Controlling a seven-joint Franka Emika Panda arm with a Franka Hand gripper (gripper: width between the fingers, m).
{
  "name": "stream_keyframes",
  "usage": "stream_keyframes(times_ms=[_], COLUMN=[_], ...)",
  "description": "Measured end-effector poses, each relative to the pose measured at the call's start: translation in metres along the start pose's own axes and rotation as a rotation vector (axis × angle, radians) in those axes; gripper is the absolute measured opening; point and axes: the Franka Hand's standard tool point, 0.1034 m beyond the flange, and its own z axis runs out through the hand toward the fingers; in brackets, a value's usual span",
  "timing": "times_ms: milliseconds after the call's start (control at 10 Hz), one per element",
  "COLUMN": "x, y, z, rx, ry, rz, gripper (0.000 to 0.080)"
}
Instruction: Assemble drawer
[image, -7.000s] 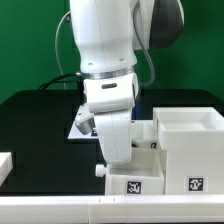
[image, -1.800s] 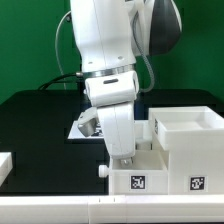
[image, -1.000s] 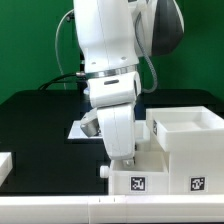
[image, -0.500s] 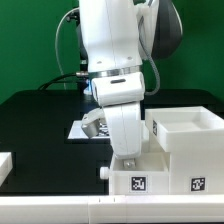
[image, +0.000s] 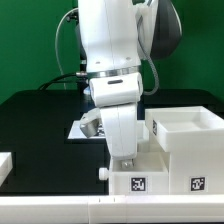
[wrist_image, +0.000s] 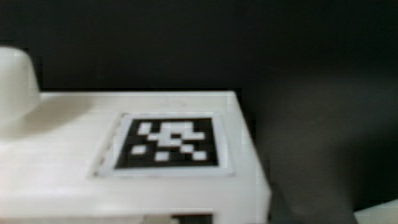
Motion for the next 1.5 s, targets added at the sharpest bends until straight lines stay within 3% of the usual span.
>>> stream_keyframes(times_ms=[200, 300, 400, 500, 900, 1400, 1500], x=[-0.0003, -0.0018, -0.0028, -0.0025, -0.0016, -0.0021, -0.0025], y=[-0.0007, -0.0053, -0.0016, -0.0014, -0.0021, -0.0014, -0.0014], z=[0.0003, 0.001, -0.0002, 0.0005, 0.001, 0.0002, 0.0003], rx=[0.002, 0.068, 0.088, 0.078, 0.077, 0.025, 0.024], ry=[0.0, -0.004, -0.005, -0.004, -0.005, -0.018, -0.018], rz=[0.001, 0.001, 0.002, 0.002, -0.008, -0.061, -0.06], gripper=[0.0041, 0.0041, 0.0041, 0.0041, 0.0041, 0.0041, 0.0041])
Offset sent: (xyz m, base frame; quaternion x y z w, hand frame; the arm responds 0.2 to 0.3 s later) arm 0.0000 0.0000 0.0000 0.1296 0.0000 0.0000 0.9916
